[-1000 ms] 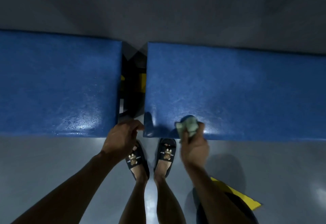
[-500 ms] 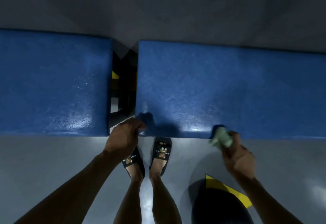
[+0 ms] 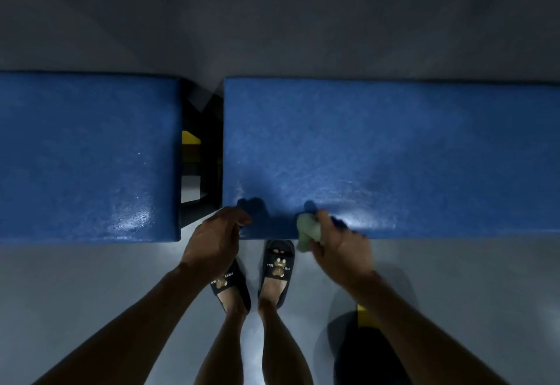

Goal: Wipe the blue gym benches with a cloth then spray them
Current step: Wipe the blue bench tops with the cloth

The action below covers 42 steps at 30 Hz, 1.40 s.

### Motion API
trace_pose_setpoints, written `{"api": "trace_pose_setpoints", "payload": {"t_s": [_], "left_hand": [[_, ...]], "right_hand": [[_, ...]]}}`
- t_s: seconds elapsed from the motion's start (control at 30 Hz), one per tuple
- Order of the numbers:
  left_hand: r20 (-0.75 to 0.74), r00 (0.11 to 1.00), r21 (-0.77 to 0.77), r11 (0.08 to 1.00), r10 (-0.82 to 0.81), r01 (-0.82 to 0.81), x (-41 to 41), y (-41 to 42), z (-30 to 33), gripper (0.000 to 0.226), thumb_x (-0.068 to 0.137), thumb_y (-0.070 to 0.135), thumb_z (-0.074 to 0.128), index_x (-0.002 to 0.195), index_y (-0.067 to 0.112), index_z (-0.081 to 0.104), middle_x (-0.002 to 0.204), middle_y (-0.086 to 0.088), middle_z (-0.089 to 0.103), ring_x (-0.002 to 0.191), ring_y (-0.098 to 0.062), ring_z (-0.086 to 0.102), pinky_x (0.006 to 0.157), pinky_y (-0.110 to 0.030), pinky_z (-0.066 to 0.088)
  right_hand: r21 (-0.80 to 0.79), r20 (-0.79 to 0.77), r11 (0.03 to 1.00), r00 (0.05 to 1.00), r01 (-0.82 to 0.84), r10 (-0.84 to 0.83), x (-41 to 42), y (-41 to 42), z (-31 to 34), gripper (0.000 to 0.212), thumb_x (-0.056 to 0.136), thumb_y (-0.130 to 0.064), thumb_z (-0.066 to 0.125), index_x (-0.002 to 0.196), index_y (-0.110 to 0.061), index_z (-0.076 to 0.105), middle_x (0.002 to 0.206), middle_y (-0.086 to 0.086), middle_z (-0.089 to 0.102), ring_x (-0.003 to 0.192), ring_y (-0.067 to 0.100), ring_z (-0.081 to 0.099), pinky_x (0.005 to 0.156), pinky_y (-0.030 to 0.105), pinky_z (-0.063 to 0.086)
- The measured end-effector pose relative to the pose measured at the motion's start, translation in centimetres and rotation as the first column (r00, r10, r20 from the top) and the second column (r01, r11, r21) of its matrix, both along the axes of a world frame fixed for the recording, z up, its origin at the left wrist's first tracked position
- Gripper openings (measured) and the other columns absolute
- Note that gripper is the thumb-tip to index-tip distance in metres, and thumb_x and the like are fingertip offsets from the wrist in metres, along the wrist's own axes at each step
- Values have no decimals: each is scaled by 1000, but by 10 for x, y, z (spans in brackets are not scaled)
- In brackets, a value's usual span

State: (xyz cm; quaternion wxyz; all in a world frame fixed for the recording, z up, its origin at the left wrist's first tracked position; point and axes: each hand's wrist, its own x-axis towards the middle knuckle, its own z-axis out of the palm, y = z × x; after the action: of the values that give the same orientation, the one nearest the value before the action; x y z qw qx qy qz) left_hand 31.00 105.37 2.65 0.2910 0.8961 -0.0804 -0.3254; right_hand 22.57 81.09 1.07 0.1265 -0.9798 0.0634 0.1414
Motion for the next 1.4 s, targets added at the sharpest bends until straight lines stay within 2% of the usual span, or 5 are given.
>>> {"api": "trace_pose_setpoints", "payload": {"t_s": [0.2,0.57,0.87,1.2,1.4], "left_hand": [[19,1000,8,1000,-16,16,2,5,5,28,98,7,44,112,24,62,115,5,63,97,-8,60,79,-19,48],[35,999,36,999,-21,20,9,32,27,29,97,5,46,110,23,64,109,6,67,92,-5,58,73,-14,43],[52,998,13,999,-35,35,7,94,12,34,91,2,50,105,27,68,106,11,70,96,-5,64,82,-15,47],[116,993,-22,999,-27,30,1,206,29,29,90,15,48,105,28,69,106,13,69,95,-8,64,78,-19,42],[158,980,40,992,-121,116,19,285,16,36,86,25,45,115,27,65,114,6,63,105,-18,59,83,-32,49]], "right_hand": [[-178,11,807,821,564,-571,51,-104,13,45,93,-46,49,125,-15,45,89,26,64,78,45,63,66,43,46],[105,-136,942,933,-320,332,79,37,3,43,92,-49,44,129,-30,32,101,6,66,86,31,67,73,39,54],[-55,-94,958,954,281,-285,138,49,11,59,94,-31,50,148,-22,28,112,19,64,100,41,62,86,41,47],[72,-92,937,933,-343,348,58,156,8,33,87,-37,54,120,-33,52,99,-4,66,78,21,68,60,29,53],[-70,-15,913,914,403,-405,105,170,7,39,92,-34,49,129,-27,40,98,13,65,84,41,64,71,41,49]]}}
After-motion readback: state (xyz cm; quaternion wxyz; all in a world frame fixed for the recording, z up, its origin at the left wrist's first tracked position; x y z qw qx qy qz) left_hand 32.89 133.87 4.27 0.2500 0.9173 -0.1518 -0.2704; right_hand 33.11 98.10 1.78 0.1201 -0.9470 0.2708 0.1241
